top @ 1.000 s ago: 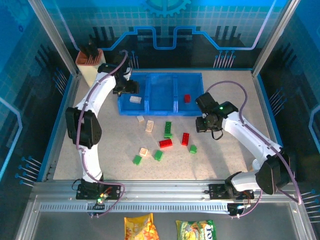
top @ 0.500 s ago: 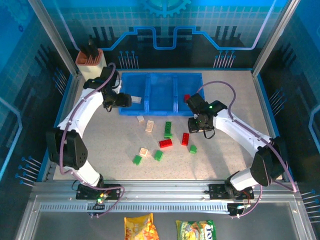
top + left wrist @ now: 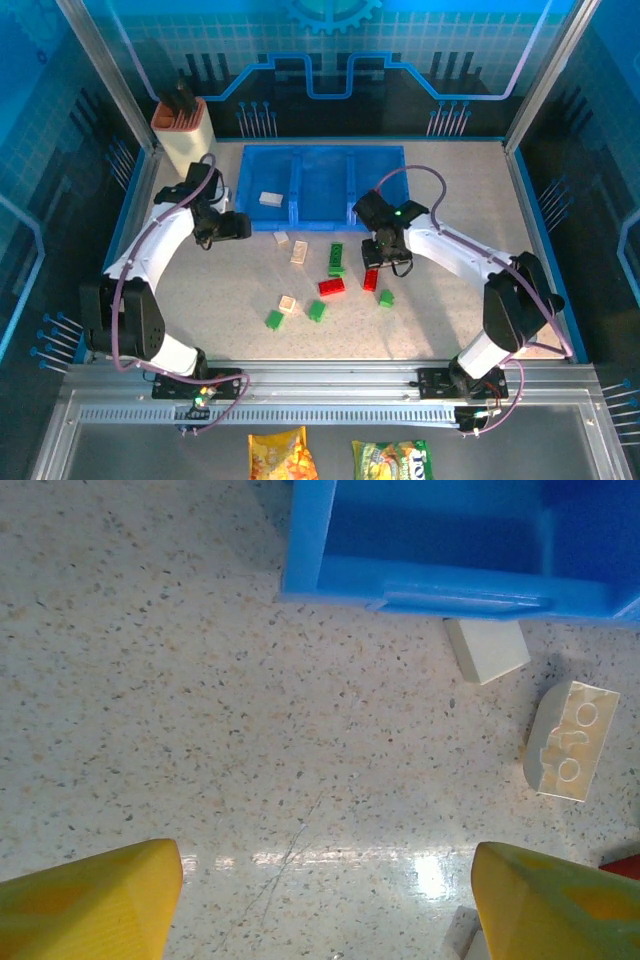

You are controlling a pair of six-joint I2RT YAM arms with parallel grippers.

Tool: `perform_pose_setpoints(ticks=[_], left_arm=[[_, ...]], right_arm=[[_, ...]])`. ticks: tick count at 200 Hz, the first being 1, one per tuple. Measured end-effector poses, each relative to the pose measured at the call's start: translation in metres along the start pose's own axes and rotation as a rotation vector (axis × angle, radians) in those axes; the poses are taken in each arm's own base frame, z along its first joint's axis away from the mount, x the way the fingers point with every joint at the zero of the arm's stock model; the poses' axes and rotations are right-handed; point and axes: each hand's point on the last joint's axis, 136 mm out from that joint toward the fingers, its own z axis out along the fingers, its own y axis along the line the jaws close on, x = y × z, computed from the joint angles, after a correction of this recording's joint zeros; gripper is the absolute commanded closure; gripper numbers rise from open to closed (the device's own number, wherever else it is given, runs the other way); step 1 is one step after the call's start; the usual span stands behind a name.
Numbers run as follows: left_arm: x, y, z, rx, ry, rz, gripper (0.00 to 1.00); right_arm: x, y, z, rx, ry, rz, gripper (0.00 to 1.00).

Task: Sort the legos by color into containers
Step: Pick up the lego from the center of the table.

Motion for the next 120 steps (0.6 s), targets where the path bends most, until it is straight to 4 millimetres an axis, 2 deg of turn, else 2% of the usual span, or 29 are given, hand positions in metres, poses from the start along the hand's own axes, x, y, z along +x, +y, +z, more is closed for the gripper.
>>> perform_pose_setpoints(ticks=[61,88,120], left_arm=[[-0.004,0.006,0.007,0.007,-0.024,-0.012,0.23],[-0.006,0.008,0.007,0.015,-0.03,-0.024,0.24],[-0.008,0.011,0.007,0.024,-0.028,-0.039,0.24]], right_arm=[[-0.001,0.019,0.017,-0.041,0.002,0.126,0.49],[0.006,0.028,0.027,-0.059,0.002,0.207,0.49],[0.017,0.027,0.044,-0.047,0.027,0.284,0.49]])
